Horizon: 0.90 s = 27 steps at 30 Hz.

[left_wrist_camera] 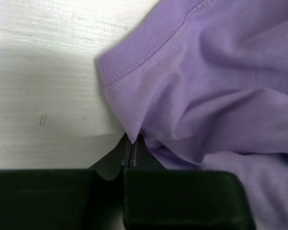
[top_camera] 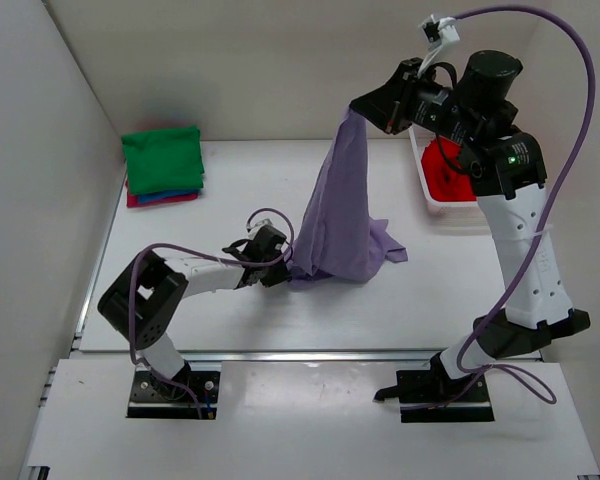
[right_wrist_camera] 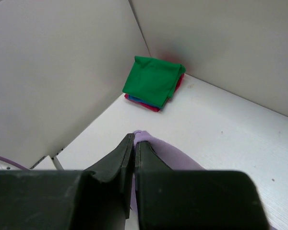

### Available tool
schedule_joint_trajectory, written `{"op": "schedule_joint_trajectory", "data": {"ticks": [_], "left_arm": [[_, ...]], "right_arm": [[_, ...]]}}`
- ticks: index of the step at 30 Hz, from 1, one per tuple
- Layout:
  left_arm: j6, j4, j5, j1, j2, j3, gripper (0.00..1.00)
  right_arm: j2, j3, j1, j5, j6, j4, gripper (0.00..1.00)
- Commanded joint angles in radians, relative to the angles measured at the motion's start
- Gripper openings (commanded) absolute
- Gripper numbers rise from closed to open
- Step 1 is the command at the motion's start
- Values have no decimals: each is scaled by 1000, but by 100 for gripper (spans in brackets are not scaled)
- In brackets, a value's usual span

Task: Fold and stack the t-shirts
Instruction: Flatten out the tshirt

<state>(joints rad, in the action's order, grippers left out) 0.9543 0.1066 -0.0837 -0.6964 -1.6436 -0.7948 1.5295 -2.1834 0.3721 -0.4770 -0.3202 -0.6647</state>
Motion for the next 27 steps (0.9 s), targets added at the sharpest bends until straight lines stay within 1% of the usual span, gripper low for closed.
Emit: {"op": "schedule_joint_trajectory", "data": {"ticks": [1,2,3,4,5,6,7,8,10,12,14,16,17,18,21,23,25,27], "left_arm": [[-20,166,-39,20,28,-81,0],[-43,204,-53,37,50,-98,0],[-84,264,-82,78,104,-119,0],[-136,325,-112,127,169,-154,0],[-175,379,-125,191,203,-171,0],[-196,407,-140,230,262,-217,0],[-233,450,-131,298,301,-269,0],[-271,500,-143,351,320,-305,0],[-322,572,-191,403,355,-436,0],[-357,626,-244,449,370,-528,0],[-406,631,-292,468,413,-619,0],[-434,639,-375,466,426,-680,0],[-454,650,-386,477,429,-723,0],[-463,660,-407,491,427,-744,0],[-502,718,-445,511,429,-874,0],[-515,725,-496,505,456,-908,0],[-537,716,-493,511,479,-938,0],[-551,755,-502,500,470,-1022,0]], "right_arm": [[-55,-6,-53,-6,26,13,0],[-63,2,-93,-5,30,-2,0],[-74,8,-142,-11,50,-30,0],[-78,17,-169,-15,50,-44,0],[-106,43,-235,-38,61,-55,0],[-123,74,-296,-63,70,-61,0],[-150,123,-353,-87,81,-58,0],[-161,138,-370,-81,86,-53,0],[-187,187,-371,-13,142,-96,0],[-192,214,-348,29,180,-128,0],[-193,250,-322,76,217,-171,0],[-206,290,-242,238,252,-183,0],[-213,309,-227,305,260,-191,0],[-224,319,-226,320,268,-193,0],[-267,364,-275,311,280,-197,0],[-319,414,-308,296,297,-182,1],[-353,444,-334,263,308,-184,0],[-384,450,-367,217,306,-202,0]]}}
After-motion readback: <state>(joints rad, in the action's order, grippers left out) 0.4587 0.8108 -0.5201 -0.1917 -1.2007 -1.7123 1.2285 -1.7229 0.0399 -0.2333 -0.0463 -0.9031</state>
